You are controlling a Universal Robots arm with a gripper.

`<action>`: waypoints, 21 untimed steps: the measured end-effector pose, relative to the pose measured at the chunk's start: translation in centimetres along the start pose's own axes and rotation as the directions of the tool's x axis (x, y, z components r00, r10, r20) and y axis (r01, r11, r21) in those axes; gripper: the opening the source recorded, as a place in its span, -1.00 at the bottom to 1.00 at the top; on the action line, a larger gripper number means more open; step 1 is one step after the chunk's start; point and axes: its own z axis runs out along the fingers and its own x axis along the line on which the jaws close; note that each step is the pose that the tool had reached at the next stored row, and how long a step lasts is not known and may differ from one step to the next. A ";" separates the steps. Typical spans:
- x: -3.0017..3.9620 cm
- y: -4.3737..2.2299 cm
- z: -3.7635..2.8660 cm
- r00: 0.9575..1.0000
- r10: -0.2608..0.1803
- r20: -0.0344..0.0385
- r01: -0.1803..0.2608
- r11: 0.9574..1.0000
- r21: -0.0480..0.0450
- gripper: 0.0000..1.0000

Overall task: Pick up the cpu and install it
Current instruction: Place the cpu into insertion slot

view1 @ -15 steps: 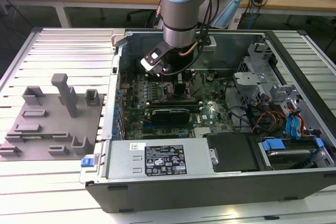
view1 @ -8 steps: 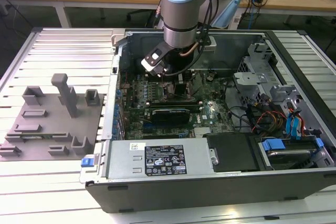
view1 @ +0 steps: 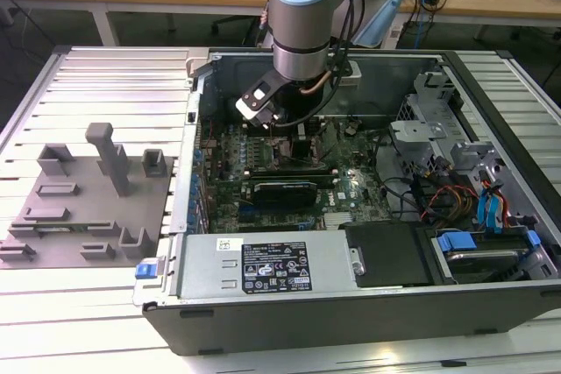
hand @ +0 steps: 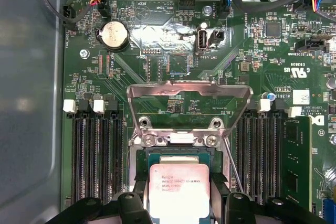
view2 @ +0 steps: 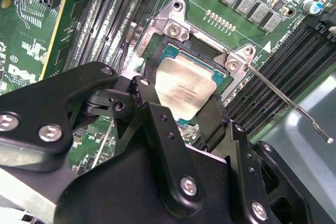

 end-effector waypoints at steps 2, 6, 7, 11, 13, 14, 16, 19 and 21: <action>-0.04 0.01 0.01 1.000 0.000 -0.001 0.000 1.000 0.000 0.09; -0.09 0.00 0.01 1.000 0.001 0.000 -0.001 1.000 0.000 0.09; -0.11 0.00 0.01 1.000 0.002 0.000 -0.002 1.000 0.000 0.09; -0.14 0.00 0.00 1.000 0.004 0.000 -0.004 1.000 0.000 0.09; -0.14 0.03 0.00 1.000 0.004 0.000 -0.004 1.000 0.000 0.09; -0.14 0.04 0.00 1.000 0.005 0.000 -0.005 1.000 0.000 0.09; -0.14 0.07 0.00 1.000 0.005 0.000 -0.005 1.000 0.000 0.09; -0.14 0.08 0.01 1.000 0.005 0.000 -0.005 1.000 0.000 0.09; -0.14 0.08 0.01 1.000 0.005 0.000 -0.005 1.000 0.000 0.09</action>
